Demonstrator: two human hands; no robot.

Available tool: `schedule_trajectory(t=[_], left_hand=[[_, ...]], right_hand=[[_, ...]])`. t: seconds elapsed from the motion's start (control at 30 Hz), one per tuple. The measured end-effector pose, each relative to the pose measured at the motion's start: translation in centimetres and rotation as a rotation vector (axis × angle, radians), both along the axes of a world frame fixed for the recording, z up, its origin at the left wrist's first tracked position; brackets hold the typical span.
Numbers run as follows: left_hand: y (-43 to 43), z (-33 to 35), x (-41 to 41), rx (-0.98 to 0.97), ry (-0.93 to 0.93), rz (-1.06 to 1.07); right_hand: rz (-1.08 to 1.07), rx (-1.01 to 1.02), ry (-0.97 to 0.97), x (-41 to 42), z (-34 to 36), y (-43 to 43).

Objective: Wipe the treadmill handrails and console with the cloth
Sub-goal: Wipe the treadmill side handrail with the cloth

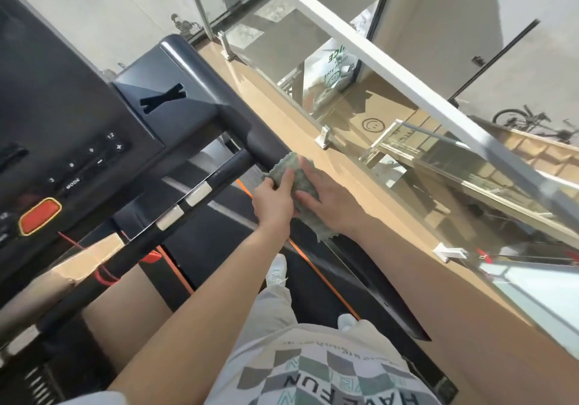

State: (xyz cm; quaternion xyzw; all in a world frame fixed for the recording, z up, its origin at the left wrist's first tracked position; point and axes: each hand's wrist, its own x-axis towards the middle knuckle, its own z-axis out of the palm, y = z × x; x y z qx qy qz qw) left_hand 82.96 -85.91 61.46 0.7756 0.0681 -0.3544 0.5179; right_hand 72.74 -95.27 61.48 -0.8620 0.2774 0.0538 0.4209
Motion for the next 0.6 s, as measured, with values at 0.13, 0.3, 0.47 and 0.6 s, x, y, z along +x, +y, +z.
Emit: schedule_trajectory(t=[0.13, 0.3, 0.47, 0.6], left_hand=[[-0.2, 0.2, 2.9, -0.012, 0.054, 0.011], [-0.2, 0.7, 5.0, -0.045, 0.115, 0.023], [1.2, 1.3, 6.0, -0.101, 0.202, -0.033], [4.0, 1.7, 5.6, 0.035, 0.031, -0.032]], right_hand=[[0.016, 0.022, 0.026, 3.4, 0.5, -0.4], [0.045, 0.008, 0.06, 6.8, 1.3, -1.0], [0.068, -0.099, 0.067, 7.5, 1.4, -1.1], [-0.043, -0.522, -0.062, 5.1, 2.0, 0.4]])
